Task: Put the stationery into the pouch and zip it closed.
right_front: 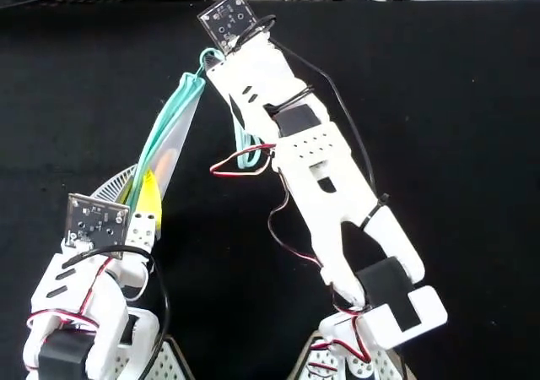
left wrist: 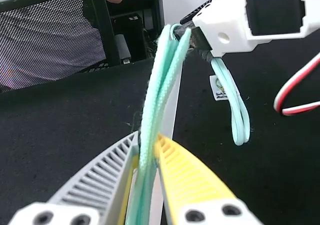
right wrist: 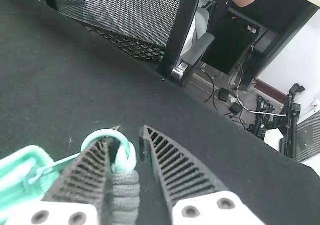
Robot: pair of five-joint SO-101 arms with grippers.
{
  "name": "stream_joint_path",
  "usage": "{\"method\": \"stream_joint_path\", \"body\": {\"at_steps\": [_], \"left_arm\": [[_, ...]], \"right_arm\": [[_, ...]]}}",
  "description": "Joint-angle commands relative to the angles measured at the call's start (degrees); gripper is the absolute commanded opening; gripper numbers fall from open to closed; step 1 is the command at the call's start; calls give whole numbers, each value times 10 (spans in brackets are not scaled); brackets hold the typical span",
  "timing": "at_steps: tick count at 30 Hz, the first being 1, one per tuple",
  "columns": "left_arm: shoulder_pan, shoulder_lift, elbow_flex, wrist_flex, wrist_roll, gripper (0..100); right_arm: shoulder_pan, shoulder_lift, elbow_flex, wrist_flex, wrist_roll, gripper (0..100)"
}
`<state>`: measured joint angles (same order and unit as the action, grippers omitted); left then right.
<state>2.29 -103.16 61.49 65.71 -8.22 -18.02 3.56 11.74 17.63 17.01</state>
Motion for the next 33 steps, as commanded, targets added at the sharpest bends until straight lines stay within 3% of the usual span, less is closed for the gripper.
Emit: {"method": "stream_joint_path", "body": {"at_steps": [1,12,20,33], "left_arm": [[-6,-8,-10,25,-4,30],[-6,-8,-10,25,-4,30],[-7,-8,-10,25,-4,30],[-7,-8,-7,22,-4,30]], "right_arm": [[153,0,-36,10,3,12],[88,-126,-35,180,3,25],[13,-206,-35,302,3,255],[-120,-367,36,374,2,260]]}}
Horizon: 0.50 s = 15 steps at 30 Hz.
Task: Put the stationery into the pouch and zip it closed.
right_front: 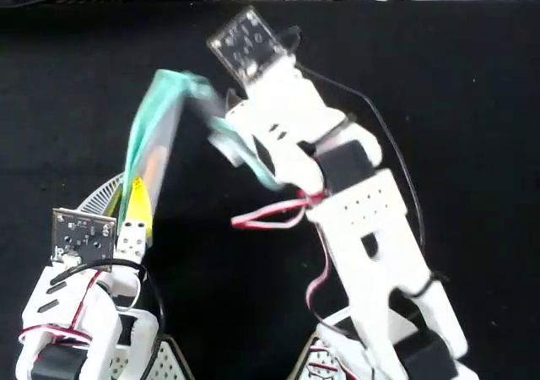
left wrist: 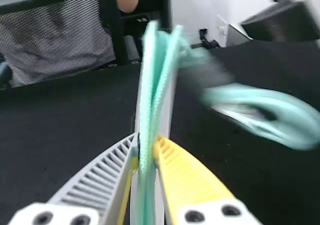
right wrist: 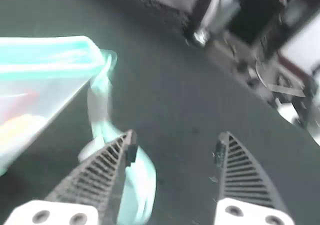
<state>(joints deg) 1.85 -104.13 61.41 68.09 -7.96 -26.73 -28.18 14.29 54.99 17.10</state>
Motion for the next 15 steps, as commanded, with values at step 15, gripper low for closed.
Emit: {"method": "stream_joint_path", "body": {"at_steps": [15], "left_arm": [[-3,2,-6,-4,-6,30]], "right_arm": [[126,-235,248,-2,-69,45]]}}
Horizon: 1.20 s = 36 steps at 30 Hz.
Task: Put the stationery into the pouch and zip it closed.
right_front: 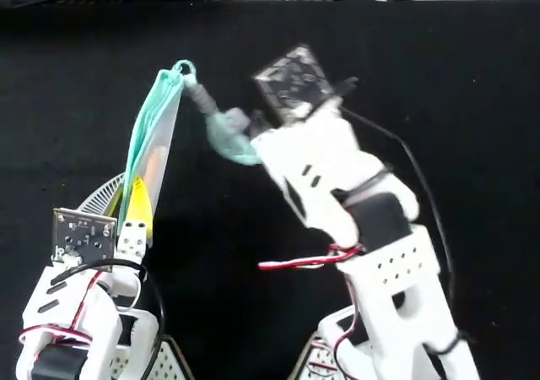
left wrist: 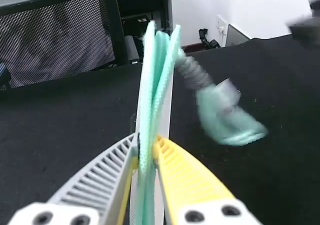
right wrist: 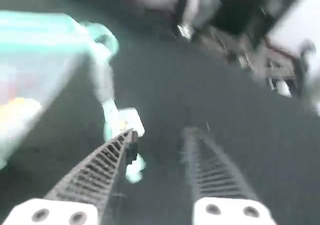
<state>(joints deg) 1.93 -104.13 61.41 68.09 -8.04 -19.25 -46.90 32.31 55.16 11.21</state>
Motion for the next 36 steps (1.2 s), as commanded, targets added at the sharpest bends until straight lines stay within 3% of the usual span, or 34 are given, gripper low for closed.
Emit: {"method": "stream_joint_path", "body": {"at_steps": [1,5,10,14,24,30,36], "left_arm": [[-6,2,-9,-4,-5,30],[-68,2,-30,-4,0,30],[-153,2,-73,-4,7,30],[-165,10,-74,-4,-32,30],[-24,142,73,-189,-26,30],[81,329,29,-281,14,30],[166,551,-75,-312,16,51]], "right_arm": [[67,-67,102,-4,-14,47],[127,-160,237,-24,-17,17],[189,-292,432,-140,-17,12],[193,-380,552,-207,-18,12],[197,-492,642,-209,-13,12],[198,-495,647,-209,-12,12],[199,-494,647,-208,-12,12]]}}
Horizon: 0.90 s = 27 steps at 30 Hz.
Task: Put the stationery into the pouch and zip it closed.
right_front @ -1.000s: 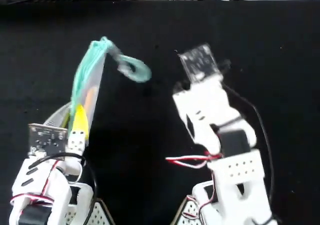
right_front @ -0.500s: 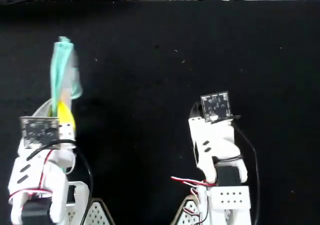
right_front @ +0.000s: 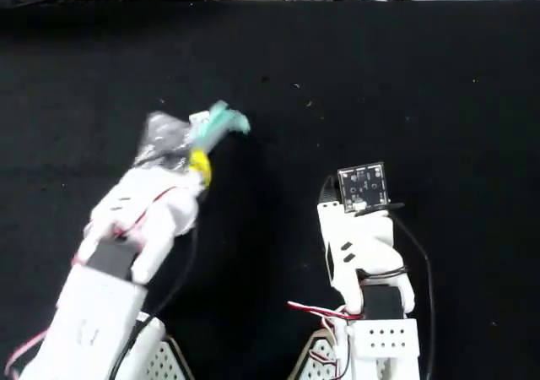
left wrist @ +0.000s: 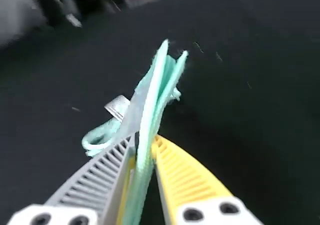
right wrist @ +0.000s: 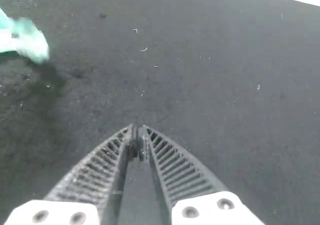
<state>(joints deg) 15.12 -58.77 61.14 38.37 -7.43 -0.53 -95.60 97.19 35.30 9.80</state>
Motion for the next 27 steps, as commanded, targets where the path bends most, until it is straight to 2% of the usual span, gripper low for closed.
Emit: {"method": "stream_joint_path", "body": {"at_steps": [1,5,8,19,22,24,26,27], "left_arm": [[43,133,-92,-12,10,76],[51,226,-158,1,51,163],[57,239,-215,47,76,166],[51,215,-486,237,73,166],[49,199,-524,301,69,165],[22,181,-517,335,40,128],[-16,157,-488,357,11,34],[-40,143,-465,367,5,23]], "right_arm": [[11,-6,-1,-10,2,12],[11,-1,-1,-10,2,12],[11,0,-1,-10,2,12],[11,0,-1,-10,2,12],[11,0,-1,-10,2,12],[11,0,-1,-10,2,12],[11,0,-1,-10,2,12],[10,0,-1,-10,2,12]]}}
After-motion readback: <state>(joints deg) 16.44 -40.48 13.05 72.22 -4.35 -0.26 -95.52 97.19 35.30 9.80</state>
